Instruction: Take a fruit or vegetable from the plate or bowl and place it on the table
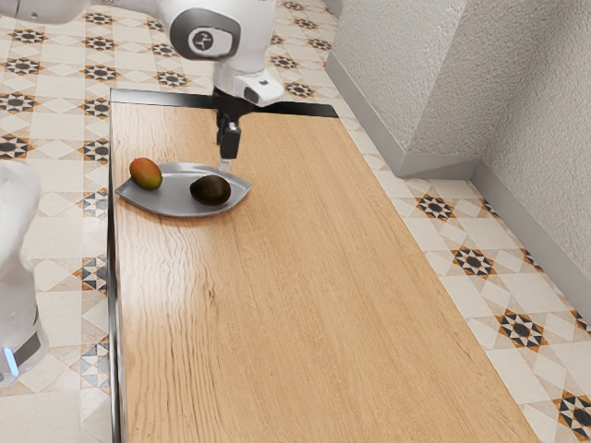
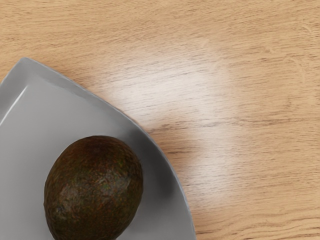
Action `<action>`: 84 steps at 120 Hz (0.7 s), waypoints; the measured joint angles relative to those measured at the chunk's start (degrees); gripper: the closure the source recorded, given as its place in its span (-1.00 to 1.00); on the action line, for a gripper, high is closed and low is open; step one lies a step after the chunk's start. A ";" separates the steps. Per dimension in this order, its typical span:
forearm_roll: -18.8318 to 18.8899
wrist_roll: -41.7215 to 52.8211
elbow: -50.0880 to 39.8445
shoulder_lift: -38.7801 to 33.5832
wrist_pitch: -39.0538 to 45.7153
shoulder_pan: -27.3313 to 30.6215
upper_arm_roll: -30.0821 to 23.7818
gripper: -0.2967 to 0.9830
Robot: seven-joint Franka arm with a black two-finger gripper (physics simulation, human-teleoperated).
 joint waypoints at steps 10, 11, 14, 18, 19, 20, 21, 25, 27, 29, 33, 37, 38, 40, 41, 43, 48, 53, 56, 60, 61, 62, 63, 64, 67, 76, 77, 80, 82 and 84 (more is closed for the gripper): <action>0.33 2.01 -0.17 -0.54 0.65 -3.60 1.33 -0.54; 0.36 2.20 -0.19 -0.55 0.70 -3.77 1.57 -0.54; 0.40 2.80 -0.24 -0.65 0.72 -4.13 2.31 -0.54; 0.47 3.61 -0.41 -0.98 0.49 -4.34 2.95 -0.54; 0.48 3.81 -0.48 -1.09 0.39 -4.35 3.05 -0.54; 0.50 4.00 -0.58 -1.22 0.23 -4.32 3.15 -0.54; 0.52 4.20 -0.67 -1.34 0.04 -4.30 3.39 -0.54; 0.71 4.96 -1.07 -1.77 -0.69 -4.22 4.48 -0.54; 0.85 5.35 -1.28 -1.99 -1.02 -4.20 4.92 -0.54; 0.98 5.75 -1.54 -2.25 -1.32 -4.17 5.25 -0.54; 1.20 6.56 -2.24 -2.86 -1.83 -4.10 5.66 -0.54; 1.37 7.35 -2.89 -3.36 -2.24 -3.98 5.83 -0.54; 1.40 7.55 -3.04 -3.45 -2.33 -3.95 5.84 -0.54; 1.47 7.96 -3.31 -3.61 -2.50 -3.90 5.85 -0.54; 1.50 8.17 -3.48 -3.67 -2.57 -3.89 5.84 -0.54; 1.55 8.58 -3.79 -3.78 -2.70 -3.86 5.83 -0.54; 1.65 9.54 -4.44 -4.07 -2.95 -3.79 5.84 -0.54; 1.79 10.44 -5.07 -4.33 -3.15 -3.69 5.89 -0.54; 2.08 10.95 -5.28 -4.41 -3.29 -3.68 5.92 -0.54; 2.44 11.59 -5.45 -4.49 -3.50 -3.63 5.94 -0.54; 2.53 11.75 -5.48 -4.53 -3.56 -3.50 5.92 -0.54; 2.61 11.91 -5.50 -4.58 -3.61 -3.37 5.90 -0.54; 2.68 12.06 -5.52 -4.62 -3.66 -3.23 5.87 -0.54; 2.75 12.21 -5.54 -4.65 -3.70 -3.09 5.86 -0.54; 2.99 12.66 -5.53 -4.72 -3.83 -2.68 5.83 -0.54; 3.79 13.90 -5.42 -4.92 -4.13 -1.35 6.00 -0.54; 3.88 14.02 -5.43 -4.96 -4.16 -1.21 6.01 -0.54; 4.14 14.40 -5.44 -5.12 -4.25 -0.89 6.04 -0.54; 4.33 14.64 -5.45 -5.23 -4.30 -0.75 6.09 -0.54; 4.55 14.88 -5.45 -5.31 -4.34 -0.64 6.15 -0.54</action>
